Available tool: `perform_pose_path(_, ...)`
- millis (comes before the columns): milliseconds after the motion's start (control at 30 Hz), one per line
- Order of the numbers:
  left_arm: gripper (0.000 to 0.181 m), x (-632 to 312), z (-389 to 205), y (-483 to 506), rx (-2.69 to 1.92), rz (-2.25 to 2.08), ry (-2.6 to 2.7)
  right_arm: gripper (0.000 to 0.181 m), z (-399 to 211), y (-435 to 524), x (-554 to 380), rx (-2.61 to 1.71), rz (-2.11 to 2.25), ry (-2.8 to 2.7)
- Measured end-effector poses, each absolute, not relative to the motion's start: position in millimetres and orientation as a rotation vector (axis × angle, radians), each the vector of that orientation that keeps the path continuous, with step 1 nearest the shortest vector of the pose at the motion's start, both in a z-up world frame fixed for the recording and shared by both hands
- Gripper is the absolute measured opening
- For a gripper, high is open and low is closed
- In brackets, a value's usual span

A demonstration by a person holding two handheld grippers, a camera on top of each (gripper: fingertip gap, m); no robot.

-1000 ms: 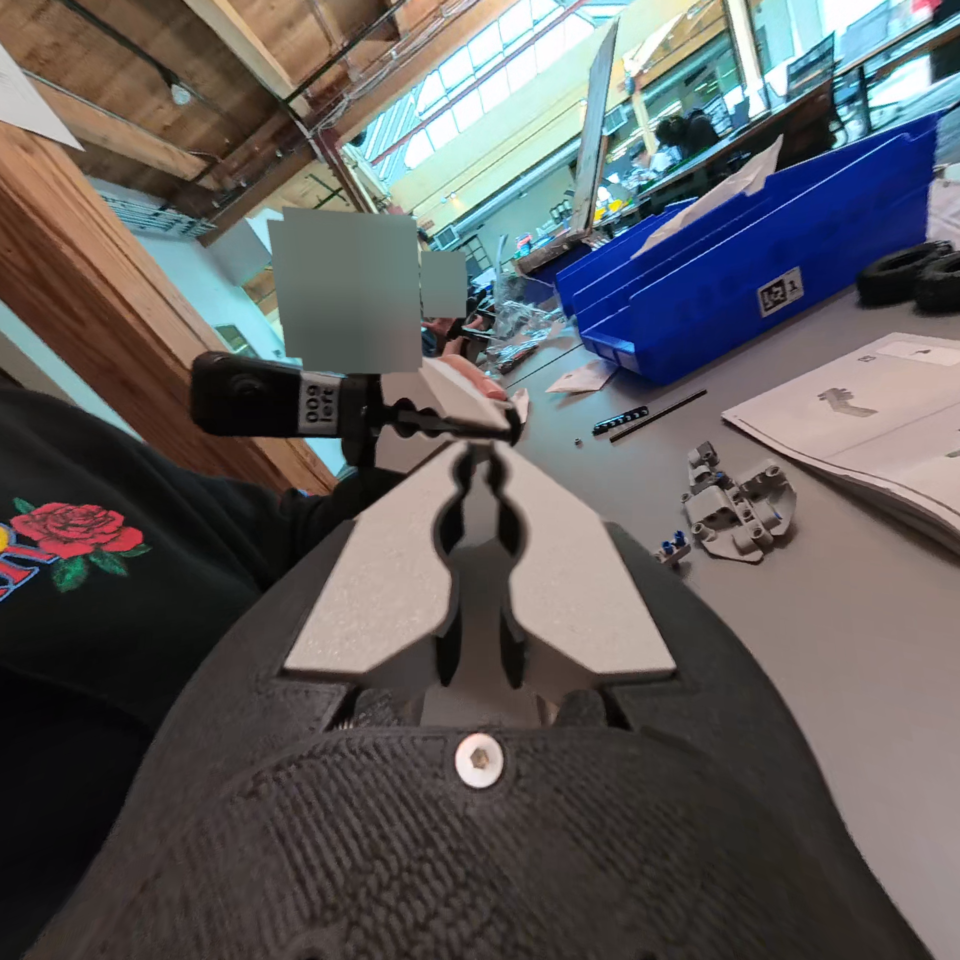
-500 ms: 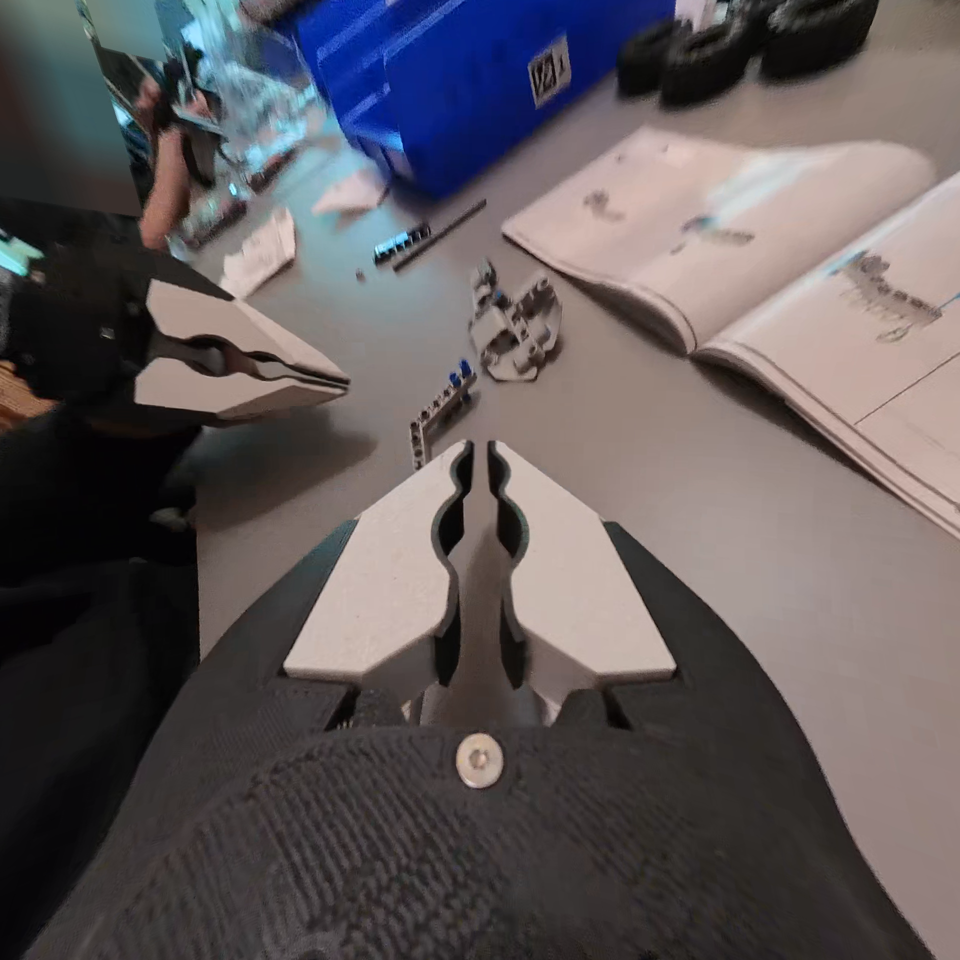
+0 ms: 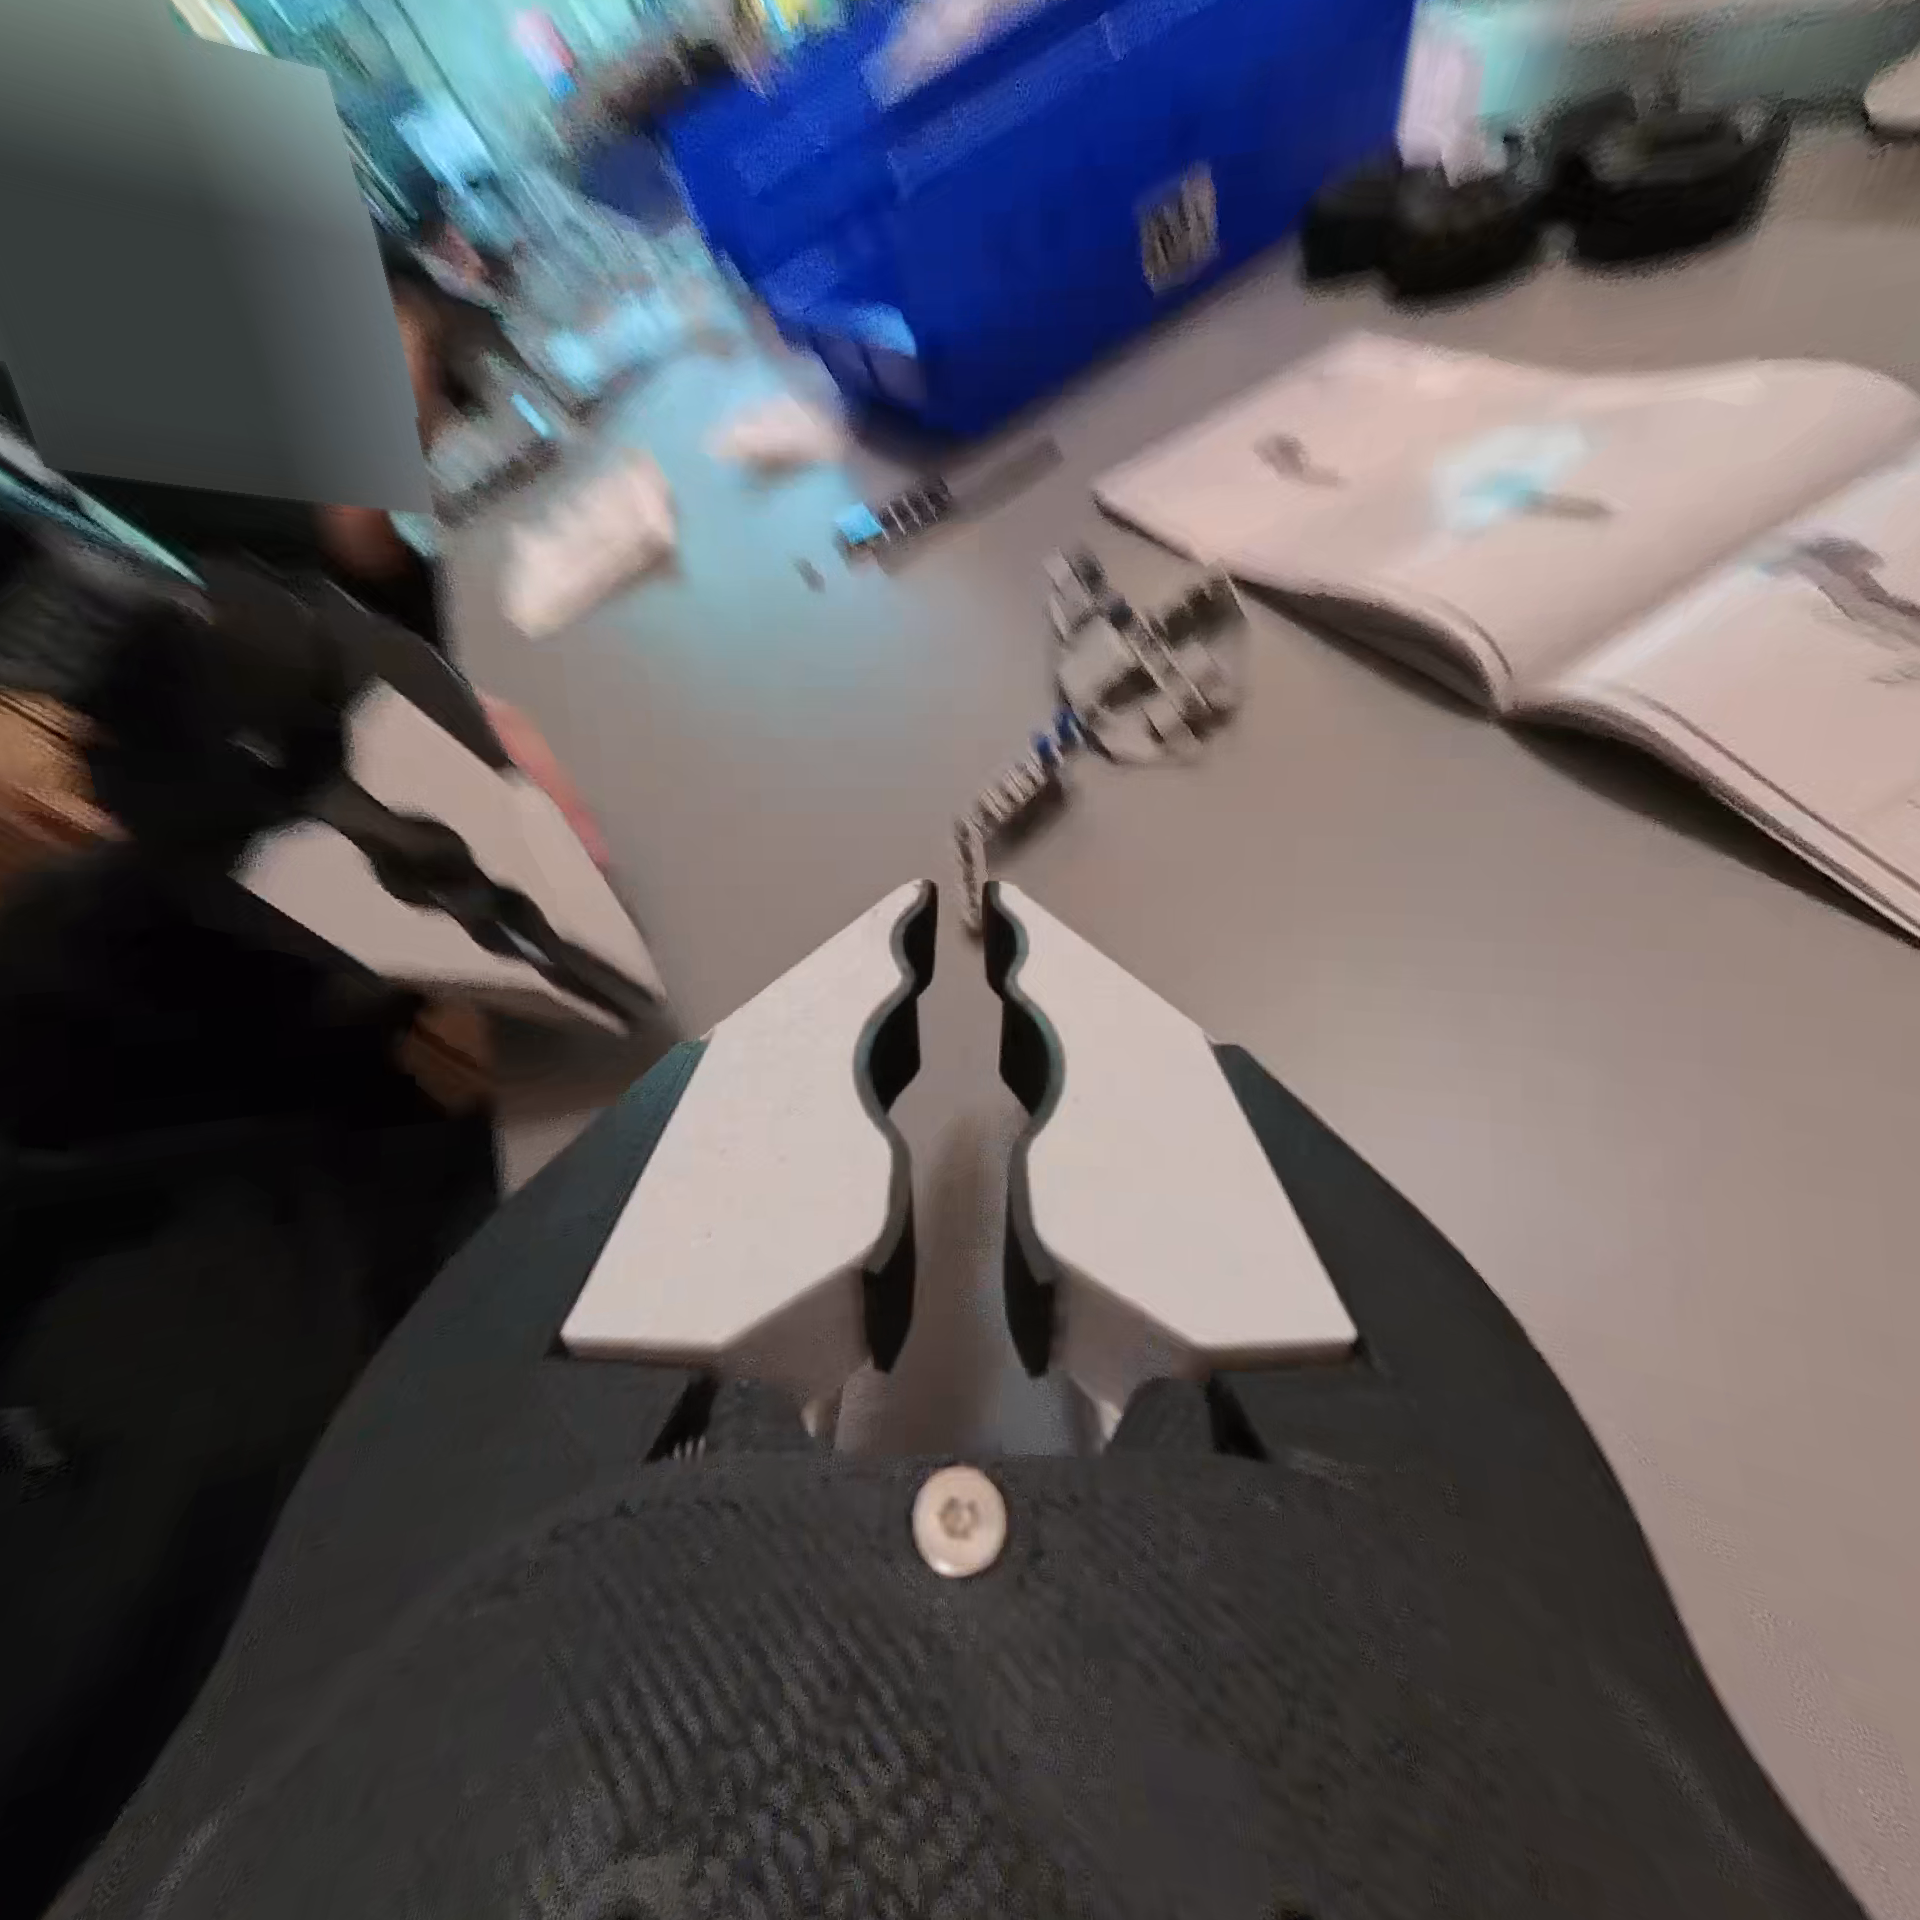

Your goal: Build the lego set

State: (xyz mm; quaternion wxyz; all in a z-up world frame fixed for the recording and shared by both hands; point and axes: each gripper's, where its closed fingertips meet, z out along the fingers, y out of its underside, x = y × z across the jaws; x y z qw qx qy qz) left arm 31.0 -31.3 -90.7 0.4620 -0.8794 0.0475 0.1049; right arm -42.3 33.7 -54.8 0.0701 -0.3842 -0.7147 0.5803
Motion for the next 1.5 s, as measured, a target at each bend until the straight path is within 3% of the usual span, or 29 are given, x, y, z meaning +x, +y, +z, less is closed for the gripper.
perform_pose_path(267,0.000,89,-93,-13,-2.145,0.000,0.399,0.000,38,87,-53,-0.944,2.648,-1.234)
perform_pose_path(367,0.000,123,-91,-2,-2.127,-0.122,0.537,0.000,32,91,-60,-0.979,2.526,-1.250)
perform_pose_path(800,0.006,126,-144,23,-2.421,0.298,1.072,0.000,30,51,-42,-0.622,2.204,-1.552)
perform_pose_path(1100,0.006,134,-147,28,-2.482,0.187,0.999,0.002,33,51,-35,-0.541,2.189,-1.531)
perform_pose_path(1500,0.000,136,-151,28,-2.518,0.472,1.048,0.006,31,45,-35,-0.506,2.153,-1.560)
